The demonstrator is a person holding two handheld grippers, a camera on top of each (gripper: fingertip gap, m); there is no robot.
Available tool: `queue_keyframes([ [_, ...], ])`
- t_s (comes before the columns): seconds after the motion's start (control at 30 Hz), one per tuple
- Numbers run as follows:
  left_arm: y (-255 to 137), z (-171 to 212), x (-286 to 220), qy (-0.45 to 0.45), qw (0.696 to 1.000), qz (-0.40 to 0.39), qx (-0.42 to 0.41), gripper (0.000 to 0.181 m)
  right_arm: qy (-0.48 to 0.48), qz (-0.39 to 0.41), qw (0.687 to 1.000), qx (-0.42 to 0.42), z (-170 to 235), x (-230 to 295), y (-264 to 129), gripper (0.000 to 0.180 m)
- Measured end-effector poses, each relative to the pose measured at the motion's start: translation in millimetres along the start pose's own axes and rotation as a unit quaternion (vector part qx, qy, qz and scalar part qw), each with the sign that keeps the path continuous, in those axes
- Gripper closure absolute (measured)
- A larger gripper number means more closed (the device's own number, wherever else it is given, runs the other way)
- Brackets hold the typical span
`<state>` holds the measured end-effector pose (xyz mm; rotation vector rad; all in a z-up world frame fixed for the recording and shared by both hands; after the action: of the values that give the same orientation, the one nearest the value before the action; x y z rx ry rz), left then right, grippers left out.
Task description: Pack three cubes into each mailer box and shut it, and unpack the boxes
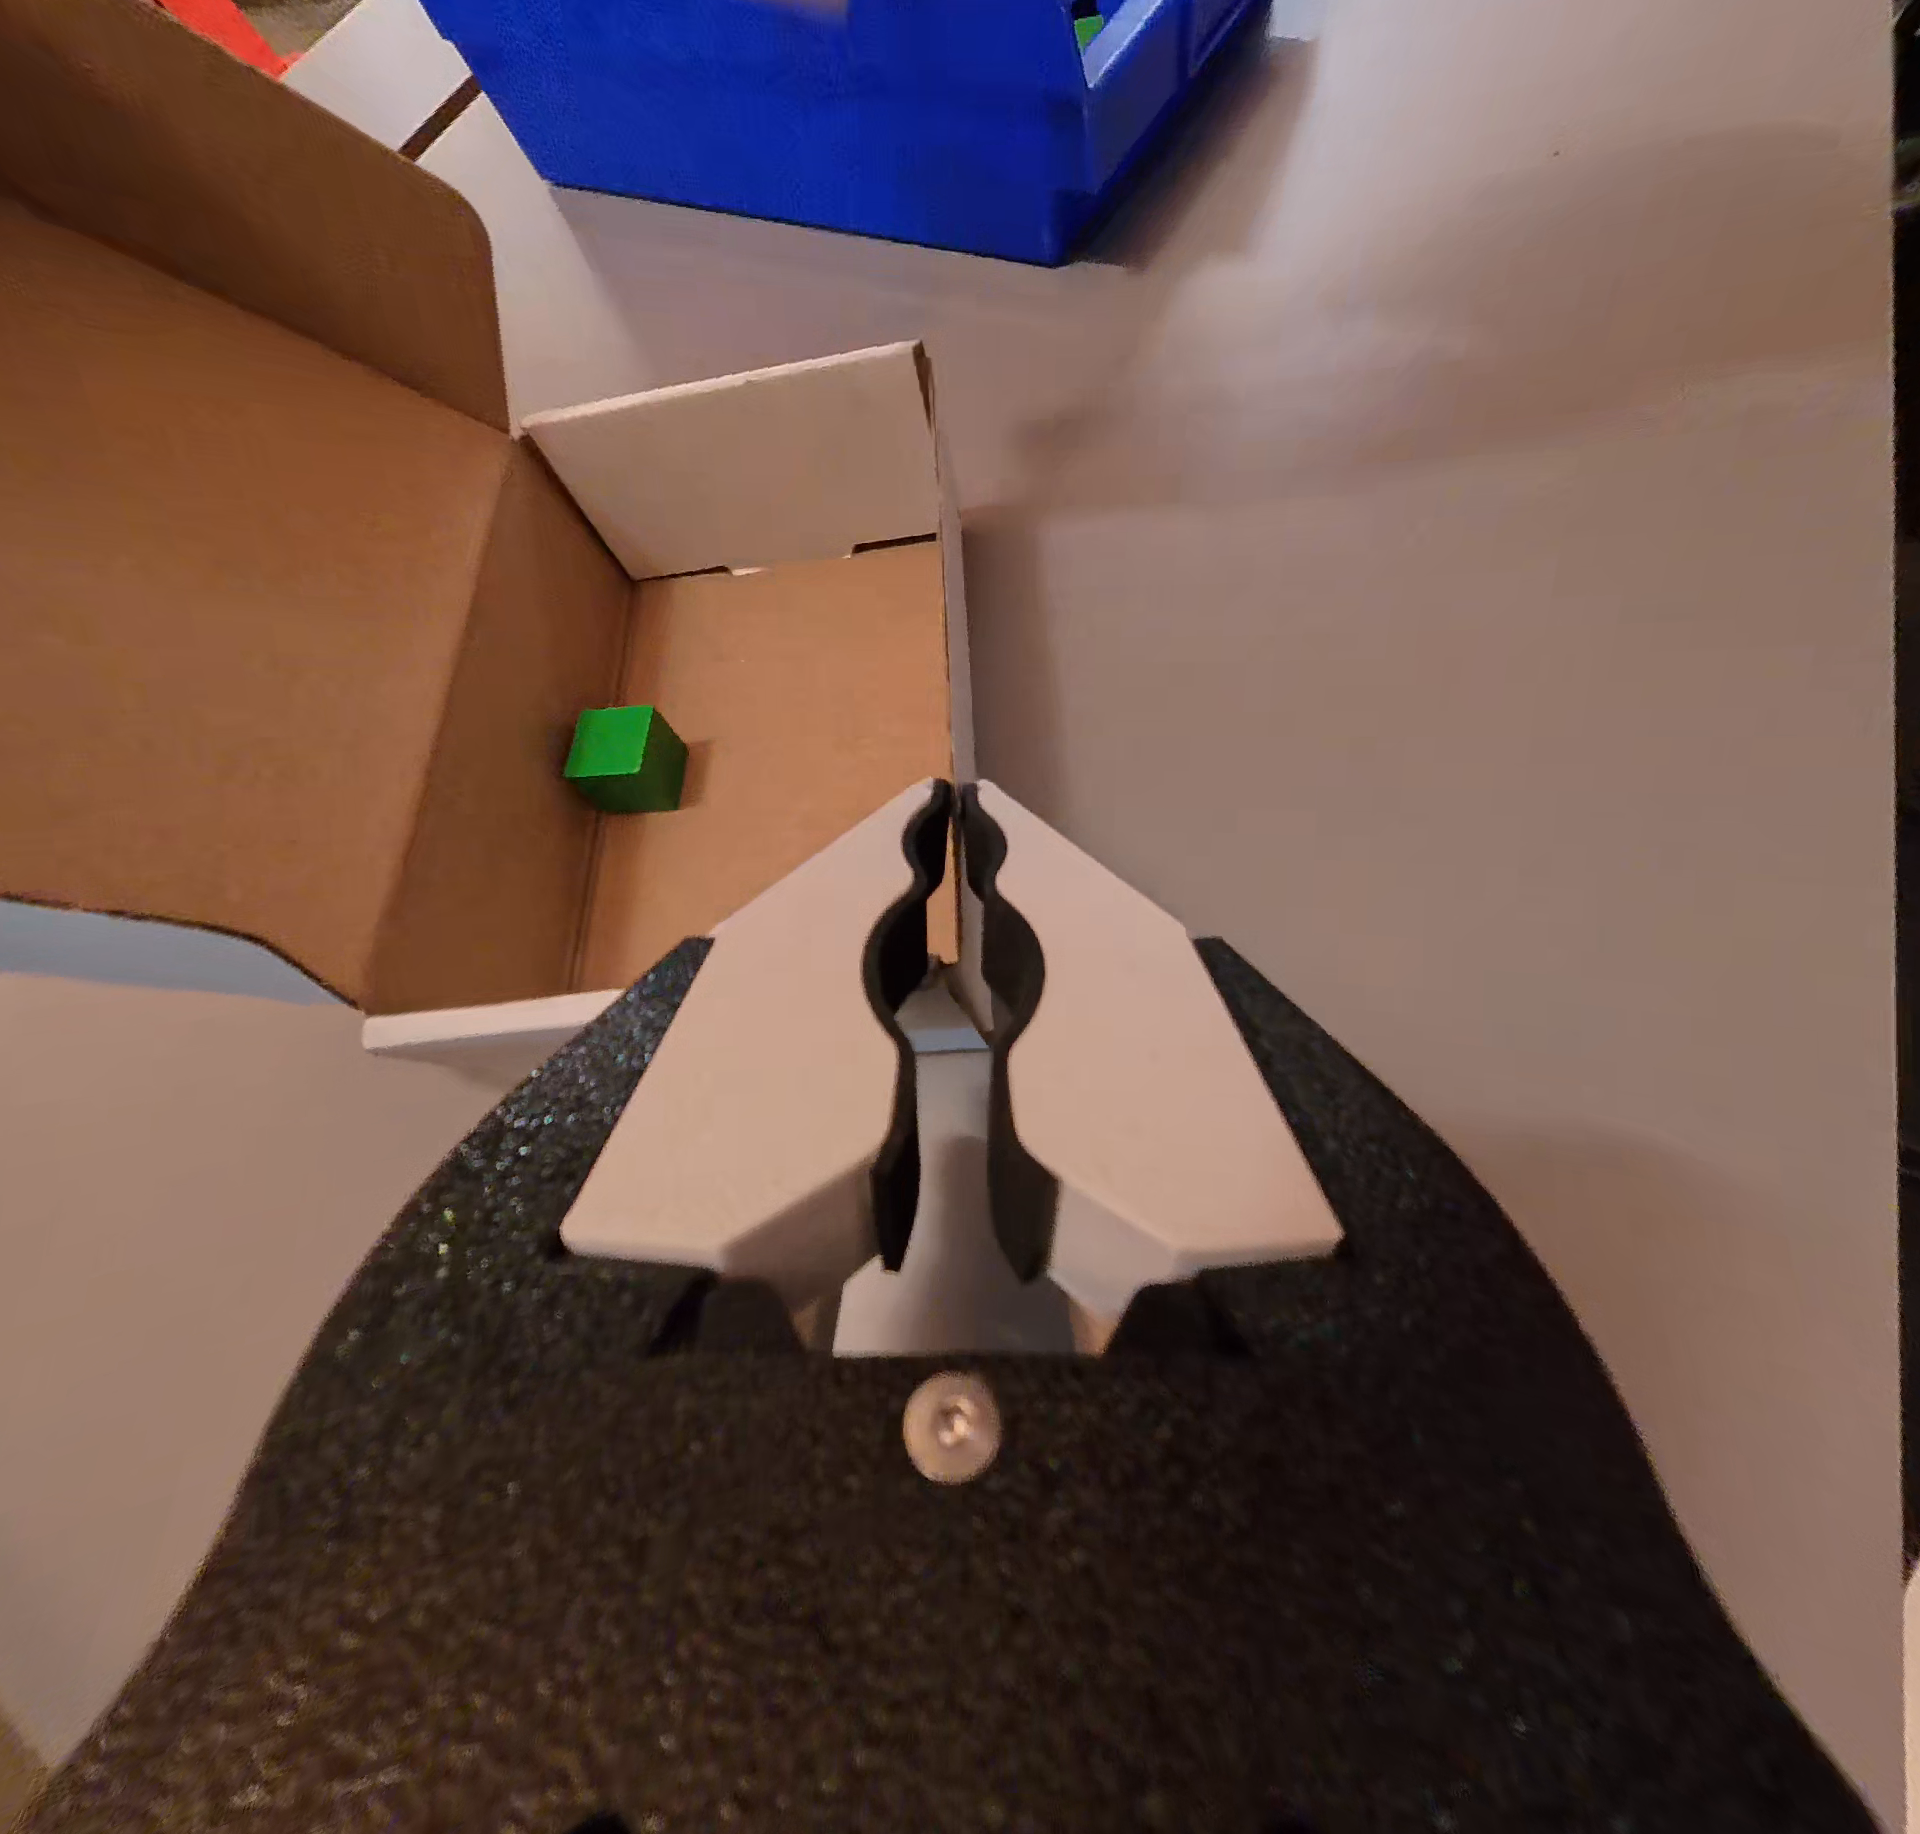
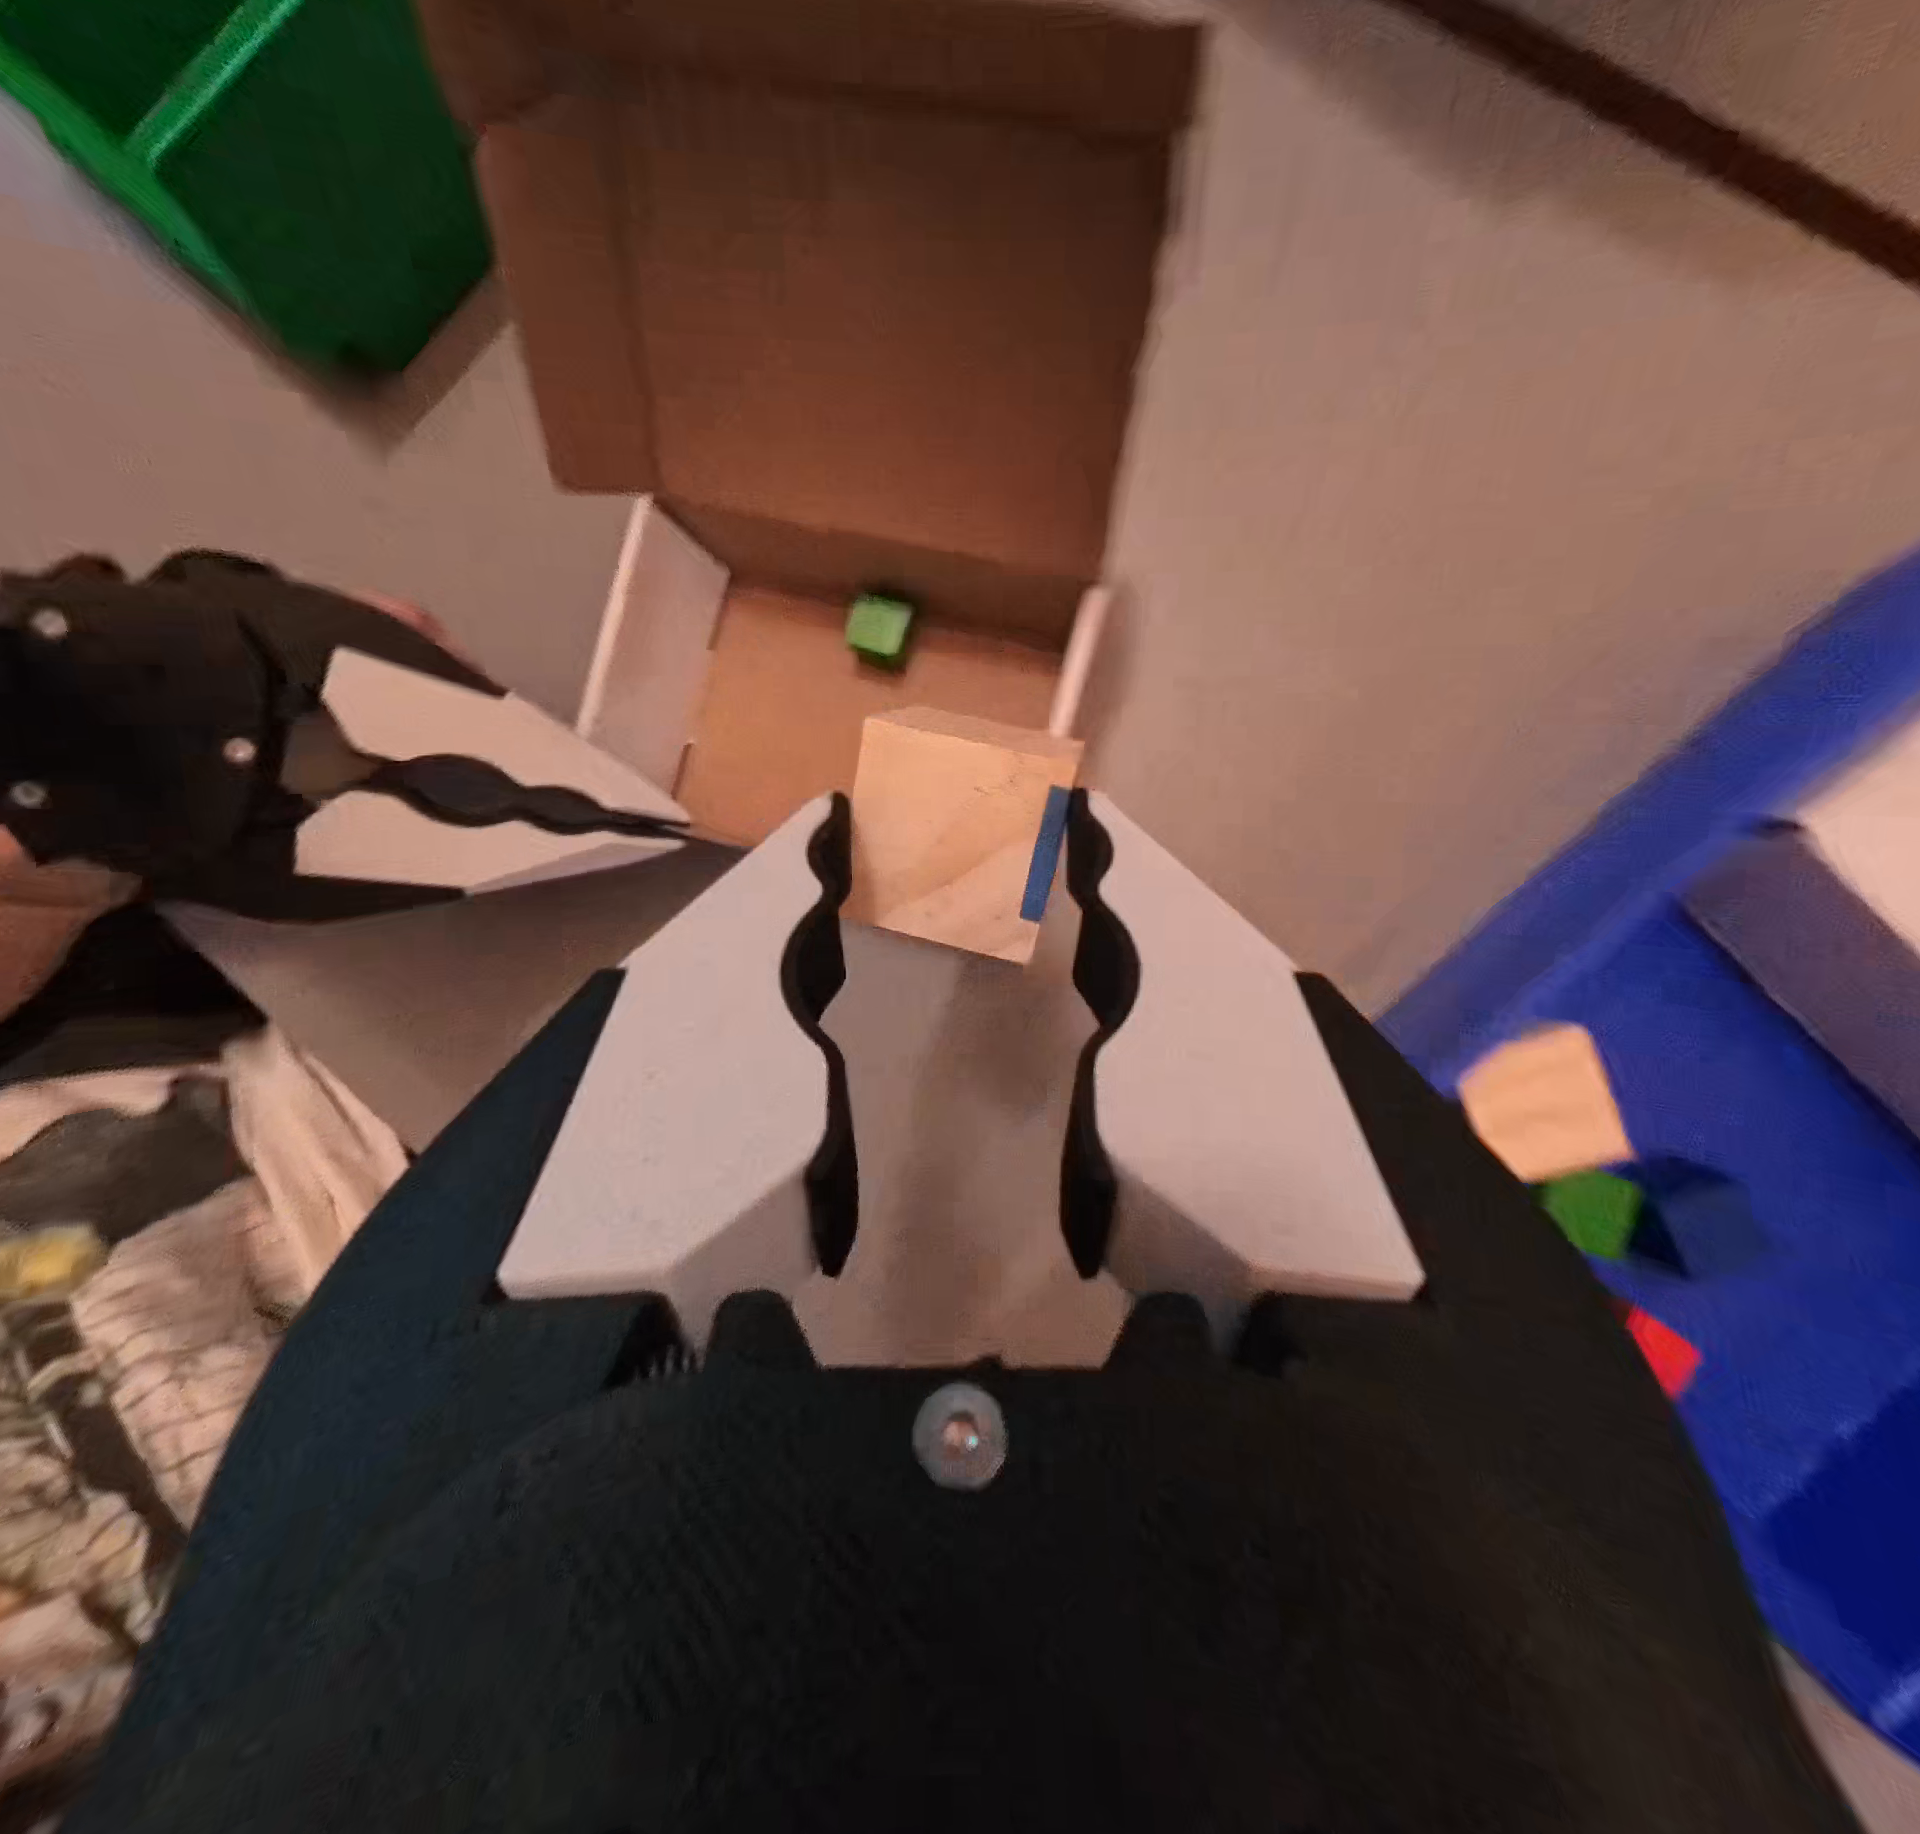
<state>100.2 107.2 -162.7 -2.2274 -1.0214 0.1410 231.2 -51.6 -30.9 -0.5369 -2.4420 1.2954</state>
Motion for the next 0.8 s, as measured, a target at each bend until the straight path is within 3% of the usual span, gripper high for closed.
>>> queue_keyframes([
  [0.03, 0.4, -0.3, -0.3, -0.001, 1.0, -0.001, 0.0, 0.181, 0.031, 0.027, 0.999, -0.024, 5.6, -18.4, -18.4, 0.139],
  [0.17, 0.7, -0.5, -1.2, 0.005, 1.0, -0.006, 0.002, 0.181, 0.135, 0.17, 0.976, 0.019, 48.0, -105.4, -60.1, 0.139],
  [0.4, 0.7, 0.1, 0.5, 0.004, 1.0, 0.0, -0.001, 0.181, 0.248, 0.202, 0.941, 0.11, 118.4, -196.7, -31.3, 0.139],
  [0.63, 1.3, 1.1, 1.2, 0.003, 1.0, 0.002, -0.006, 0.181, 0.25, 0.198, 0.943, 0.093, 114.1, -207.4, -6.0, 0.138],
  [0.8, 0.8, 2.3, 2.5, 0.004, 1.0, 0.005, -0.005, 0.181, 0.215, 0.181, 0.958, 0.066, 96.1, -158.4, -32.6, 0.098],
])
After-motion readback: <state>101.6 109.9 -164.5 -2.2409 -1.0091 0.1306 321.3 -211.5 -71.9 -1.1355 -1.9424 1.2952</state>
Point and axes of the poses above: each gripper's, where its closed fingertips meet, y out along the fingers, z out of its underside, x = y × z across the jaws, the point moved 10 cm from there along -y, back along the fingers, and after that the axes turned 6 degrees about x, right-handed, at the moved point
